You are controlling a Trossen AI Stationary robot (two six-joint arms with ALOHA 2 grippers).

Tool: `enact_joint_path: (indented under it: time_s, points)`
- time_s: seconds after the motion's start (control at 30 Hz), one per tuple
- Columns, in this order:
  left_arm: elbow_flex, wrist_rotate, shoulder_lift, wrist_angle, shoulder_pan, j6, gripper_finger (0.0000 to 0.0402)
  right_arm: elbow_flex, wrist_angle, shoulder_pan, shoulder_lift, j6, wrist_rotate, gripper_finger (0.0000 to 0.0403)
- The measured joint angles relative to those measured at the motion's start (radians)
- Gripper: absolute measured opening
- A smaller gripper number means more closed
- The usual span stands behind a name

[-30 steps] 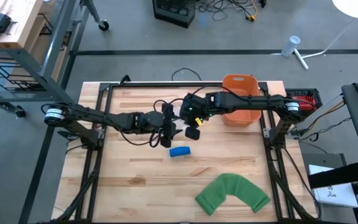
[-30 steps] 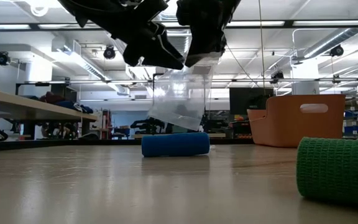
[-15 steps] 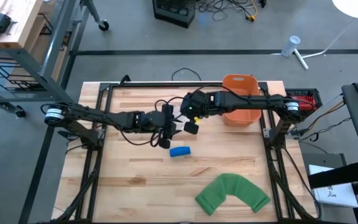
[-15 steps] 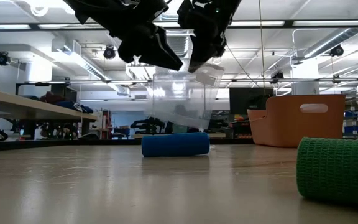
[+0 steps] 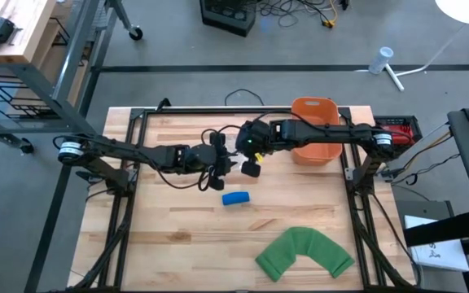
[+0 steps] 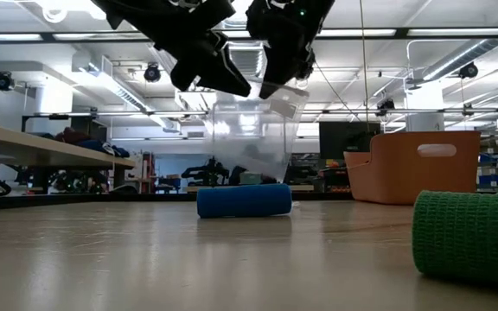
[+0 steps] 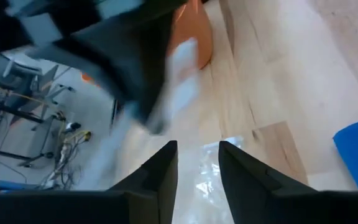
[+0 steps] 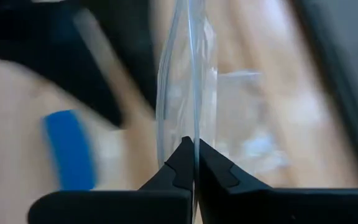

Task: Roll bandage
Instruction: Put the blue rolled bandage into the zip lock

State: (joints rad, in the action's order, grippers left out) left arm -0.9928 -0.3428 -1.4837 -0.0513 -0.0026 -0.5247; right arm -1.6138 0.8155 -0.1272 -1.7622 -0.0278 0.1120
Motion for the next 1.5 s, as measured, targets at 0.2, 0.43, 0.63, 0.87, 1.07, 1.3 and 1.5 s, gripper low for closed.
enact_joint_path:
  time_s: [0.2,0.43,0.63,0.87,1.07,1.3,1.5]
  points:
    - [0.000,0.039,0.001,0.023,-0.014,-0.047,0.0143,0.000,0.032,0.000,-0.002,0.014,-0.033,0.0000]
    - [0.000,0.047,0.002,0.095,-0.025,-0.126,0.0192,0.000,0.071,-0.002,-0.004,0.016,-0.039,0.0000]
    - [0.000,0.047,-0.028,0.089,-0.015,-0.148,0.0195,0.000,0.066,-0.002,-0.004,0.001,-0.093,0.0000]
    - [0.000,-0.065,-0.076,0.089,-0.011,-0.183,0.0141,0.000,0.063,-0.002,-0.004,0.002,-0.114,0.0000]
    - [0.000,-0.062,-0.080,0.123,-0.014,-0.199,0.0093,0.000,0.065,0.000,-0.003,0.002,-0.196,0.0000]
    - [0.000,-0.011,-0.078,0.128,-0.016,-0.190,0.0075,0.000,0.065,0.001,-0.003,0.002,-0.201,0.0000]
    - [-0.004,-0.006,-0.074,0.092,-0.021,-0.159,0.0022,0.000,0.063,0.001,-0.003,0.002,-0.084,0.0000]
